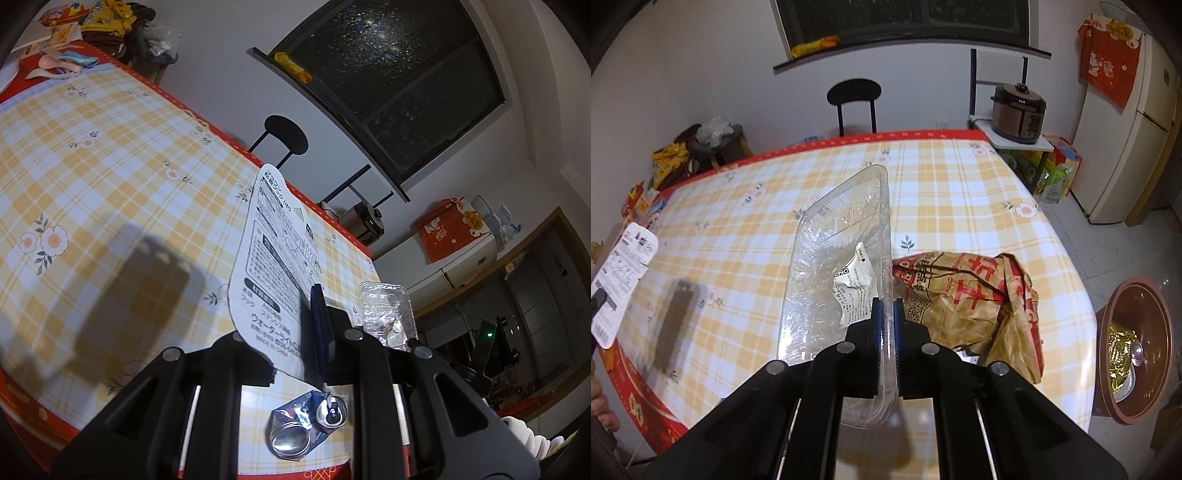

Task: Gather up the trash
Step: 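Lift the paper card with the left gripper while the right grasps the clear plastic tray, then carry the clear plastic tray over the brown bin and open the right gripper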

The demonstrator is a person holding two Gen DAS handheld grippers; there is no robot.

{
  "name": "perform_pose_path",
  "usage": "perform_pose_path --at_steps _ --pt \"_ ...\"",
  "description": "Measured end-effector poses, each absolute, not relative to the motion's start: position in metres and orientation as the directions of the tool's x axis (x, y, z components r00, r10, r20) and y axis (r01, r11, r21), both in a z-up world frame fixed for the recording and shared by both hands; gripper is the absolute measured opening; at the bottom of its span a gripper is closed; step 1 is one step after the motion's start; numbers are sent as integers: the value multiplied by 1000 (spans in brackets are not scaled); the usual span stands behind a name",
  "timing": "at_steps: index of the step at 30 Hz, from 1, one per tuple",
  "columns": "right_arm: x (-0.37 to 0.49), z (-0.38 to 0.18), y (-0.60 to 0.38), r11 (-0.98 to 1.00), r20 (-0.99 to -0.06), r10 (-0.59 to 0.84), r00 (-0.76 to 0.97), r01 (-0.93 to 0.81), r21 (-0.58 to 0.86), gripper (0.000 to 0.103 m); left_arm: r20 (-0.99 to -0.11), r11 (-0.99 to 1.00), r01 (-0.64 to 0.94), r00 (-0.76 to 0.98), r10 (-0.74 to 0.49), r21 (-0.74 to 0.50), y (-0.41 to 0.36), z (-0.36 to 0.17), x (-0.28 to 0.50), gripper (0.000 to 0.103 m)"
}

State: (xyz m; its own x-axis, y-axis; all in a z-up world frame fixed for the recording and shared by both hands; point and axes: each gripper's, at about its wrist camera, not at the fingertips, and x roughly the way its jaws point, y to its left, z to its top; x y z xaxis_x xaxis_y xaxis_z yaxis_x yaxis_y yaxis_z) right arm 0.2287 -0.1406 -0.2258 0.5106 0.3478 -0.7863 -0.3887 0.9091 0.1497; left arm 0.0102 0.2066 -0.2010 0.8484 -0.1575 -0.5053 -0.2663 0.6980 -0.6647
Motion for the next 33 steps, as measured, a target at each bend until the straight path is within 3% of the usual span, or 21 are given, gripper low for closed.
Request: perform_pose_path --at_steps 18,33 --pt "216 -161 -199 891 -677 429 598 -406 205 7 -465 728 -195 865 -189 -658 158 -178 35 19" --pt "224 -141 -337 931 -625 366 690 -267 250 7 -446 751 -119 859 -249 -649 66 -155 74 19"
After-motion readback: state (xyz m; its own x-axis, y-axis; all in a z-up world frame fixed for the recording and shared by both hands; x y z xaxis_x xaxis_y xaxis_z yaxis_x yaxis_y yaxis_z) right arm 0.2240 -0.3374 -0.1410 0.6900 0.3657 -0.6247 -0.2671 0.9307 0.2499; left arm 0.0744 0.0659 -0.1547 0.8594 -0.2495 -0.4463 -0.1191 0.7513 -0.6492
